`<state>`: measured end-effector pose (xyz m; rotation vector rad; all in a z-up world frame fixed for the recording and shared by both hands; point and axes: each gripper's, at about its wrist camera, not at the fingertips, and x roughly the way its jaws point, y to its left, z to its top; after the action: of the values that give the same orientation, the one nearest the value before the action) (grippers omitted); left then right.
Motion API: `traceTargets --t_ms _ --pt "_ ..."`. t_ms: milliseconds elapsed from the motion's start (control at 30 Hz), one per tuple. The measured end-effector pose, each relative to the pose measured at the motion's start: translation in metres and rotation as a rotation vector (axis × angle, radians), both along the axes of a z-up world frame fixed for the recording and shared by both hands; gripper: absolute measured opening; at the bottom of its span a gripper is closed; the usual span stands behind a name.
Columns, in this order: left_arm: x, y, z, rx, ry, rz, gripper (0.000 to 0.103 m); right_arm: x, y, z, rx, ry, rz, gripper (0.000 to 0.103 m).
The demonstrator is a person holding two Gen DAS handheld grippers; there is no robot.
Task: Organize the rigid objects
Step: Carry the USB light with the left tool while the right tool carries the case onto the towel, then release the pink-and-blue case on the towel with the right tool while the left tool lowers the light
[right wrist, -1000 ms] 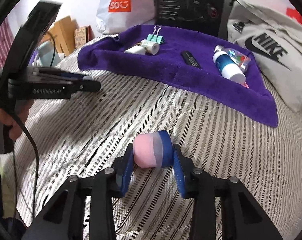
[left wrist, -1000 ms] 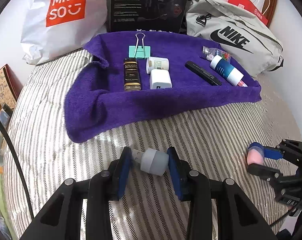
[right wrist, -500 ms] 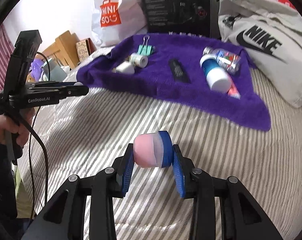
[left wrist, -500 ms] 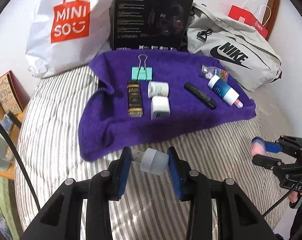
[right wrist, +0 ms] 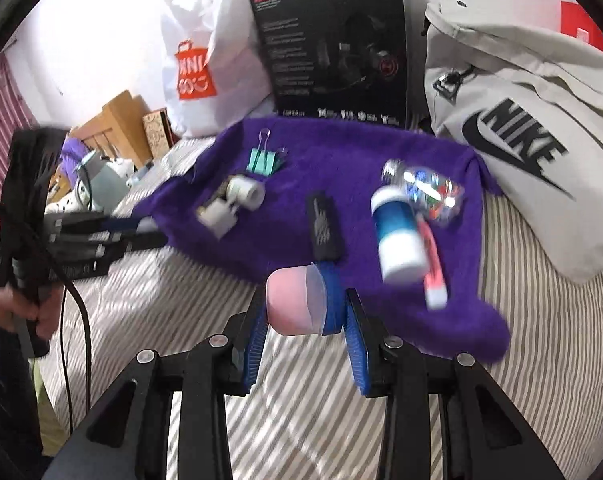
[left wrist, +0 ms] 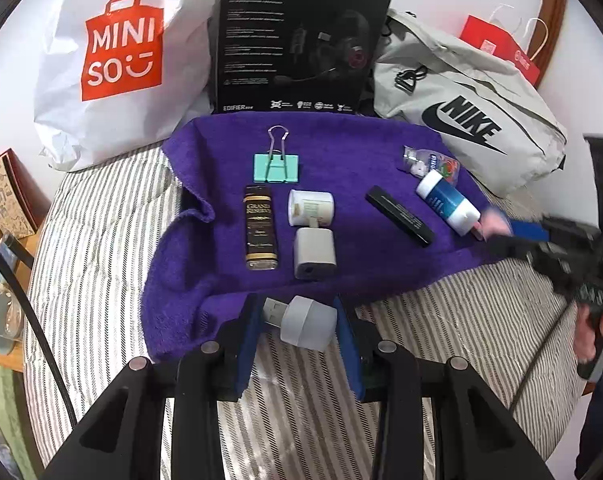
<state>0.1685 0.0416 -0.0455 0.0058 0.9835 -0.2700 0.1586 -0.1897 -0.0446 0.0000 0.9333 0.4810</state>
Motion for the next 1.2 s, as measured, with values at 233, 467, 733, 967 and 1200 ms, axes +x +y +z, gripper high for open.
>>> traceTargets --t_ms 233,467,733,967,1200 --pt "0.011 0.012 -0.001 0.006 -0.001 0.021 0.035 0.068 0.020 -0.007 -0.017 0.004 -0.013 0.036" --pt "0.019 0.020 0.004 0.005 -0.010 0.034 0.035 0.125 0.039 -0.029 -0.081 0.025 -0.038 0.036" --pt "0.028 0.021 0.000 0.011 -0.004 0.034 0.035 0.159 0.052 -0.053 -0.177 0.050 -0.044 0.036" --pt "0.030 0.021 -0.001 0.014 0.000 0.034 0.035 0.159 0.057 -0.054 -0.217 0.055 -0.012 0.040" --pt "0.029 0.021 -0.001 0.025 0.005 0.043 0.035 0.142 0.043 -0.048 -0.203 0.060 -0.003 0.059"
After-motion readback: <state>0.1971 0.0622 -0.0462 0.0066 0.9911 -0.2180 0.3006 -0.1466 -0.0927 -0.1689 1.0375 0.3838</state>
